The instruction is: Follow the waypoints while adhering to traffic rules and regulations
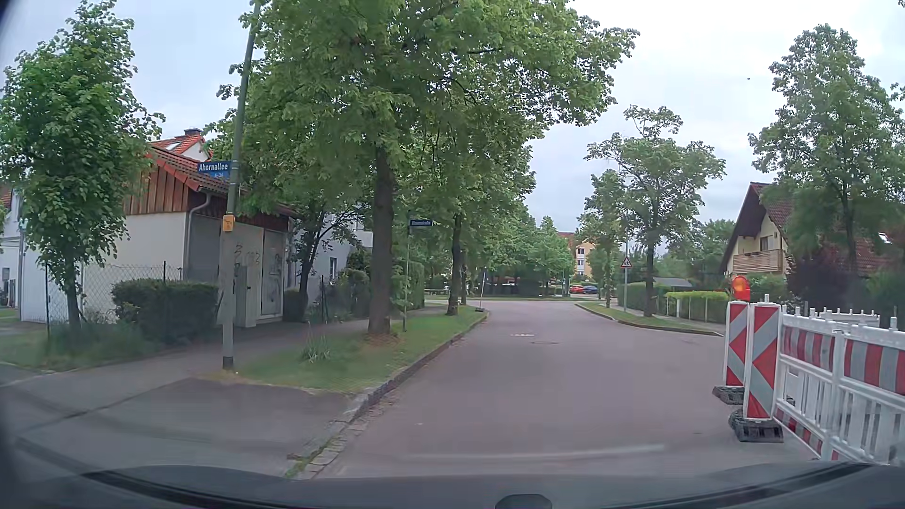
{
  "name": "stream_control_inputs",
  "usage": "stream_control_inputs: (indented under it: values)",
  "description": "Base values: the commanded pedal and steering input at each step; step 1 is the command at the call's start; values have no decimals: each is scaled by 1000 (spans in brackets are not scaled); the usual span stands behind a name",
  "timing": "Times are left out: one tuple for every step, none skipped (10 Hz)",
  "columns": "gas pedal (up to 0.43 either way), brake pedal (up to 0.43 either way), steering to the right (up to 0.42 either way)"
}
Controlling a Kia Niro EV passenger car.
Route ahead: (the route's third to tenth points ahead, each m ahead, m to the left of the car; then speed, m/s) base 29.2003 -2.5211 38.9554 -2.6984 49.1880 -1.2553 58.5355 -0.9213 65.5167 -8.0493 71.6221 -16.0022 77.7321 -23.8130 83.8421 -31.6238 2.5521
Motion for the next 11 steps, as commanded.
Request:
stream_control_inputs:
  values:
    - [47,0,74]
    - [47,0,74]
    - [47,0,78]
    - [47,0,86]
    - [47,0,93]
    - [47,0,99]
    - [39,0,106]
    - [39,0,109]
    - [39,0,112]
    - [39,0,115]
    - [39,0,126]
